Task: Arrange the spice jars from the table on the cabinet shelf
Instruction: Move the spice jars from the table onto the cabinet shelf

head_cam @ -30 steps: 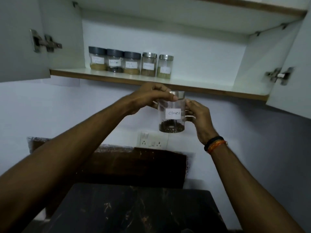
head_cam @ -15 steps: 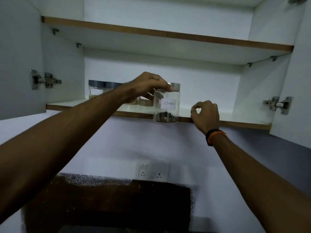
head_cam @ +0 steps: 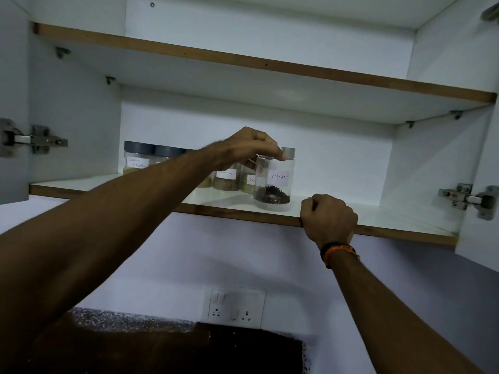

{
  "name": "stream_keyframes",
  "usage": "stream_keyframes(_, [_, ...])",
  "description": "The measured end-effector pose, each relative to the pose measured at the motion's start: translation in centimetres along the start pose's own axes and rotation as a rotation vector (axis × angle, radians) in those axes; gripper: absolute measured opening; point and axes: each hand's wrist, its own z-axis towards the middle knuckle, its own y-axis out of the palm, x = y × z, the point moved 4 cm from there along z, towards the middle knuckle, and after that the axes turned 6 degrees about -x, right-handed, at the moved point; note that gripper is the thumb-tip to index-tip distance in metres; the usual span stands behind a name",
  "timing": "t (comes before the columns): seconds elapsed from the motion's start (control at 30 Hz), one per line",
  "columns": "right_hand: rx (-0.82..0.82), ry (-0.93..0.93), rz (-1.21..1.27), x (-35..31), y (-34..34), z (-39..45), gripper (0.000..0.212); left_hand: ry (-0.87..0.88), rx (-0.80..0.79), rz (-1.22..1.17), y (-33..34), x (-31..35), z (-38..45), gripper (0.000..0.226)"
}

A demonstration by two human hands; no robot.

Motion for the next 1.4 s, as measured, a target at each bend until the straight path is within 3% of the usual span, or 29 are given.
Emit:
stream_keyframes(0.23, [0.101,-0.017,0.018,0.3,0.3,-0.1,0.038,-0.045,-0.062,0.059,1.7,-2.4,4.2,0.048])
stream_keyframes(0.43, [0.165,-0.059,0.048,0.3,0.5,-0.2,0.036,0.021,-0.091,0.083,1.5,-3.5,5.9,0.038])
stream_keyframes(0.6, [0.211,-0.069,0.067,0.3,0.4,-0.2,0.035,0.148,-0.046,0.386,1.5,-2.9,7.5,0.039])
stream_keyframes(0.83, [0.221,-0.091,0.093,0.4,0.7,-0.2,0.035,0.186,-0.022,0.669,2.0,-3.0,10.1,0.043])
stream_keyframes(1.4, [0.263,-0.110,0.139,0.4,0.7,-0.3,0.034,0.132,0.117,0.799,3.4,-4.8,12.1,0.041])
